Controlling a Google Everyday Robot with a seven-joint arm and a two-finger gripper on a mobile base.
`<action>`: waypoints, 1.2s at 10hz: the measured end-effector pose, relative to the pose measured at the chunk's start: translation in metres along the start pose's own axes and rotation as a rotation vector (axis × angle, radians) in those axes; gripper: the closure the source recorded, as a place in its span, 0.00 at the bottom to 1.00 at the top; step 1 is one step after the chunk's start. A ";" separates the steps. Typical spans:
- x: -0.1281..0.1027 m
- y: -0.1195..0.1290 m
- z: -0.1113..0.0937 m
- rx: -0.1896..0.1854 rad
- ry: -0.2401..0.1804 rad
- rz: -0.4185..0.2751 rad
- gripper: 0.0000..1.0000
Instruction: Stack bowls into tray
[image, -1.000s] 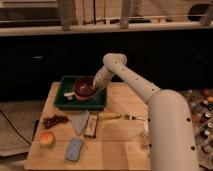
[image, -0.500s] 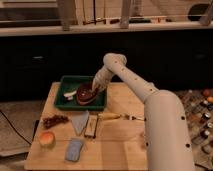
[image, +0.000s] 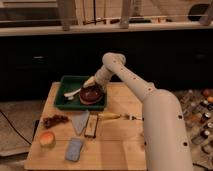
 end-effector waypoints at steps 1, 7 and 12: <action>0.001 -0.004 -0.005 -0.002 0.010 -0.011 0.20; 0.009 -0.036 -0.044 -0.007 0.102 -0.063 0.20; 0.020 -0.045 -0.056 -0.027 0.165 -0.055 0.20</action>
